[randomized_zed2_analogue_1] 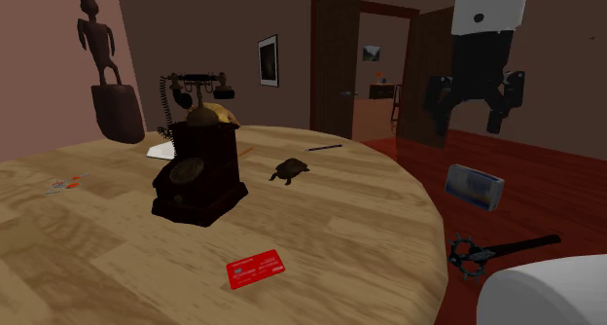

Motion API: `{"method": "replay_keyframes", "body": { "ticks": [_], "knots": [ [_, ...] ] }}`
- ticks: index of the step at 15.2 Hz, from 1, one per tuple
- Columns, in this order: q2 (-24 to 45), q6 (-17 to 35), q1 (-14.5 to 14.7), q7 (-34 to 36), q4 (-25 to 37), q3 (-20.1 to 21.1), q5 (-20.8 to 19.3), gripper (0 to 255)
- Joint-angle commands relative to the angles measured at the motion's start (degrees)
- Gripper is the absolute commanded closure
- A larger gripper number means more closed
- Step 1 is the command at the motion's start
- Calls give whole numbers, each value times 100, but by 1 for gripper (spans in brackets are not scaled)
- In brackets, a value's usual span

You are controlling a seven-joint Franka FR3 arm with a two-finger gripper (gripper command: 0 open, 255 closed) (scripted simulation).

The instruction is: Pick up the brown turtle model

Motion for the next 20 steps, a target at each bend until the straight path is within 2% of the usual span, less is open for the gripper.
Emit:
{"method": "replay_keyframes", "body": {
  "ticks": [1, 6, 12, 16, 20],
  "knots": [
    [0, 0, 0, 0, 0, 0, 0, 0],
    [189, 522, 161, 1056, -209, 691, 373, 0],
    [790, 1197, 288, 2326, -130, 1532, 673, 0],
    [1387, 1625, 291, 3199, 126, 2087, 703, 0],
    [2111, 1986, 215, 4121, 540, 2636, 539, 0]
  ]
}}
